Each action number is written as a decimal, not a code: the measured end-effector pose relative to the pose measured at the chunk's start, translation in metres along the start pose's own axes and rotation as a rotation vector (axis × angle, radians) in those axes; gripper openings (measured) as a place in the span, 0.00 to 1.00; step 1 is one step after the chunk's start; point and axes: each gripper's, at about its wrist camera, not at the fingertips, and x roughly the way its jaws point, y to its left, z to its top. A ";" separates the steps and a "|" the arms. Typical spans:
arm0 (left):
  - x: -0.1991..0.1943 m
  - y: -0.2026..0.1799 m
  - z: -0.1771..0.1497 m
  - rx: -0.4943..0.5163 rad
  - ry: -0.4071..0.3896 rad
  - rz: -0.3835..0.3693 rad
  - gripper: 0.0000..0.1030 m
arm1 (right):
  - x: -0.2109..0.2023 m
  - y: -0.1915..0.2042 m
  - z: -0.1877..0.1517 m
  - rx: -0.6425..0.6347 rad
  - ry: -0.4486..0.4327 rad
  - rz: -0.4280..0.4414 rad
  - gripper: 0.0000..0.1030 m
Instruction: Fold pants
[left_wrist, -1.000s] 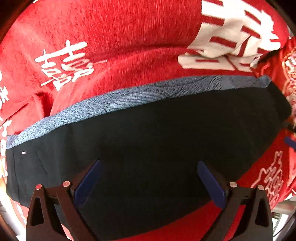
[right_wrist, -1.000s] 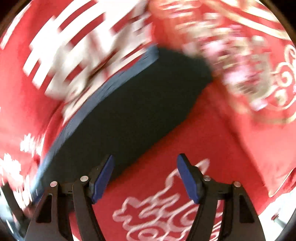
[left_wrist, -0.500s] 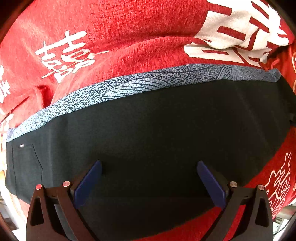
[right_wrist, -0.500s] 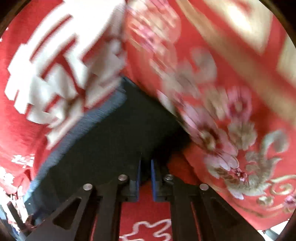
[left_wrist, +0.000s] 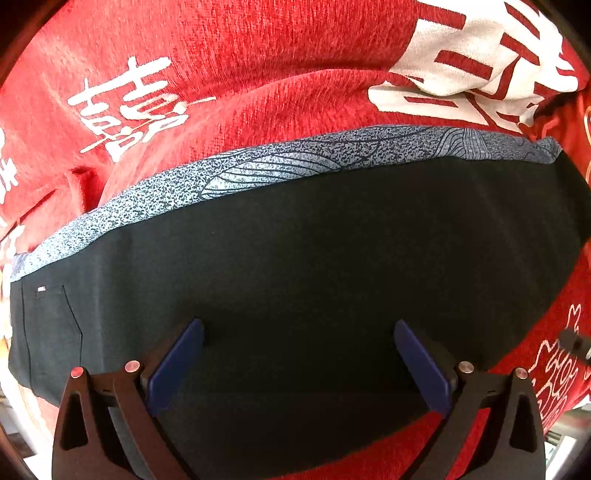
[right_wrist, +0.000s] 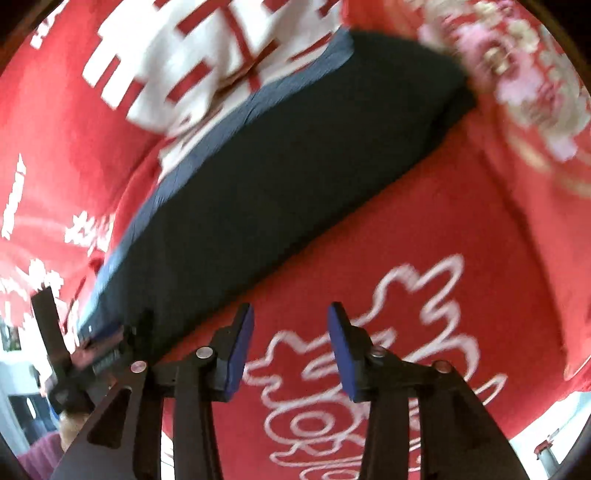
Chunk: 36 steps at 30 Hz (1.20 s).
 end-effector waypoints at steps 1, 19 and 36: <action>0.000 0.000 0.000 0.001 0.002 -0.001 1.00 | 0.005 0.001 -0.006 0.008 0.016 0.003 0.49; 0.003 0.002 0.001 -0.002 0.014 -0.009 1.00 | 0.007 0.005 -0.023 -0.034 -0.012 0.040 0.69; -0.016 -0.016 0.006 -0.019 0.061 -0.121 1.00 | 0.001 -0.002 -0.018 -0.014 0.048 0.138 0.78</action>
